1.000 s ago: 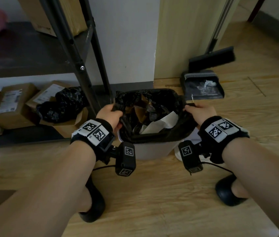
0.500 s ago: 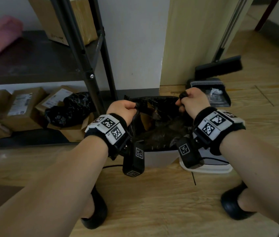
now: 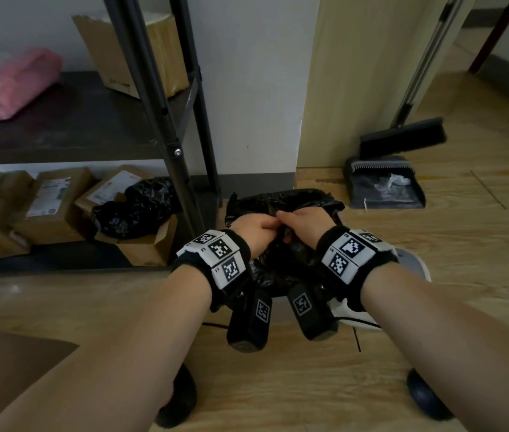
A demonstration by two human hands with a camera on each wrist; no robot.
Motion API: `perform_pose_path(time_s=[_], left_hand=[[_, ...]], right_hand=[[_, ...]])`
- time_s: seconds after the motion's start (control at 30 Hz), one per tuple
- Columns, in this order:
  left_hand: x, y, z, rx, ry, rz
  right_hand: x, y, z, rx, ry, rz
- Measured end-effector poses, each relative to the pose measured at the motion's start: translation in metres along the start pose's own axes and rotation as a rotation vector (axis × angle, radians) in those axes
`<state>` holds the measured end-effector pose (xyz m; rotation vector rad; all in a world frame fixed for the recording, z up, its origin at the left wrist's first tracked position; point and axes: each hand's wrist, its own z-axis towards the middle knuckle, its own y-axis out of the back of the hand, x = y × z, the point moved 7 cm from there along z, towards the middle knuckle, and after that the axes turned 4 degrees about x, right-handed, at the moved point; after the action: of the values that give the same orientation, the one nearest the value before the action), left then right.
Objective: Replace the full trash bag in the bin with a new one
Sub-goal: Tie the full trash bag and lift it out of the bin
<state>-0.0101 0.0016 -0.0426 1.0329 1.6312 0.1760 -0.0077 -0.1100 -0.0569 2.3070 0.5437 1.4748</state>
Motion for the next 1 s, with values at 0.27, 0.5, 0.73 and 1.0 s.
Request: perform_pose_path(time_s=[0.27, 0.5, 0.73, 1.0], left_hand=[[0.024, 0.022, 0.014, -0.071, 0.158, -0.008], [0.051, 0.040, 0.046, -0.092, 0.284, 0.054], [0.063, 0.042, 0.068, -0.013, 0.342, 0.331], [0.015, 0.079, 0.064, -0.283, 0.108, 0.066]], right_hand=[[-0.004, -0.004, 0.003, 0.035, -0.003, -0.078], [-0.003, -0.002, 0.006, 0.016, 0.119, -0.079], [-0.003, -0.008, 0.015, 0.051, 0.187, -0.130], [-0.004, 0.004, 0.020, -0.090, 0.116, -0.090]])
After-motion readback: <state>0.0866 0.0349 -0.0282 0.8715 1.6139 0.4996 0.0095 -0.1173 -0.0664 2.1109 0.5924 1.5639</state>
